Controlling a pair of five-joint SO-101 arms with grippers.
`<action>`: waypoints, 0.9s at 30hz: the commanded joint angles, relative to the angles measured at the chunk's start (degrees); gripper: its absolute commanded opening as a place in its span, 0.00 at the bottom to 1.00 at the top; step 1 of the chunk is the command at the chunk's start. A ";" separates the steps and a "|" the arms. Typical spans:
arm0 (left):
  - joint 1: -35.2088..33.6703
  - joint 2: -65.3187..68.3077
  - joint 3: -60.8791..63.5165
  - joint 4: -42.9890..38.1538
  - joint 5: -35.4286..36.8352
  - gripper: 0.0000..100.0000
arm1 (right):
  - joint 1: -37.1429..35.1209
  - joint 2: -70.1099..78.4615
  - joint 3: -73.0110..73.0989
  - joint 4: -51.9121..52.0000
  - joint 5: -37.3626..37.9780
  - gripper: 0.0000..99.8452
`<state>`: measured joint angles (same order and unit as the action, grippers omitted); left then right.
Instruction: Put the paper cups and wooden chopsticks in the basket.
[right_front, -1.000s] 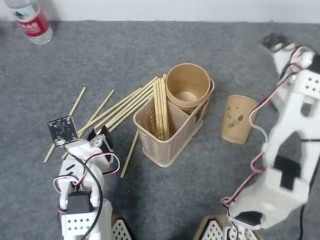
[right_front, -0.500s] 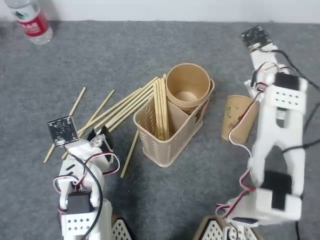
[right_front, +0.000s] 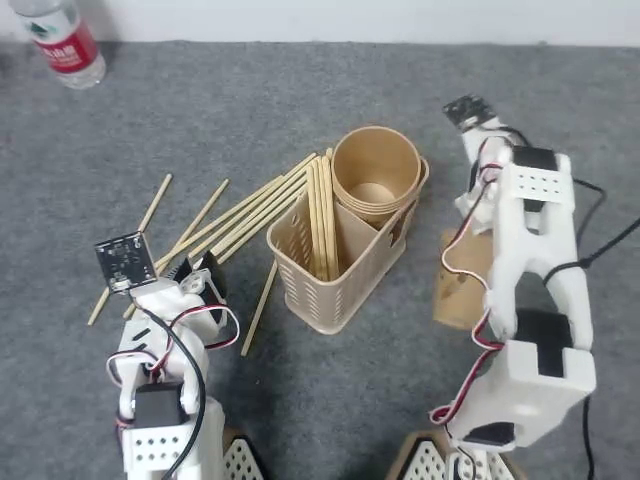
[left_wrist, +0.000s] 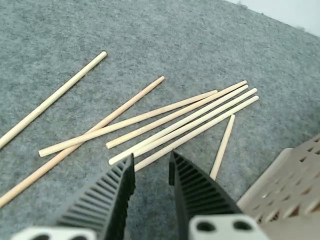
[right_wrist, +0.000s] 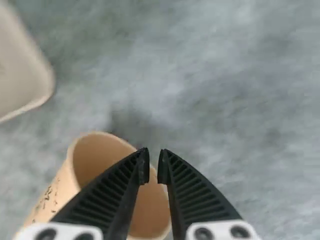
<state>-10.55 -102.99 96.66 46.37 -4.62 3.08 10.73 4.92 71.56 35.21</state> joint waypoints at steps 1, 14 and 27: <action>0.35 -0.88 -0.22 0.09 -0.53 0.11 | -2.95 -0.57 -1.58 7.60 -0.44 0.05; 0.35 -0.88 -0.22 0.09 -0.53 0.11 | -5.85 -3.12 -5.98 31.34 -0.26 0.04; 0.35 -0.88 -0.22 0.18 -0.53 0.11 | -1.45 -40.75 17.32 31.43 9.23 0.01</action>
<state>-10.46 -102.99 96.66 46.37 -4.62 -0.62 -19.08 19.08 100.66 41.36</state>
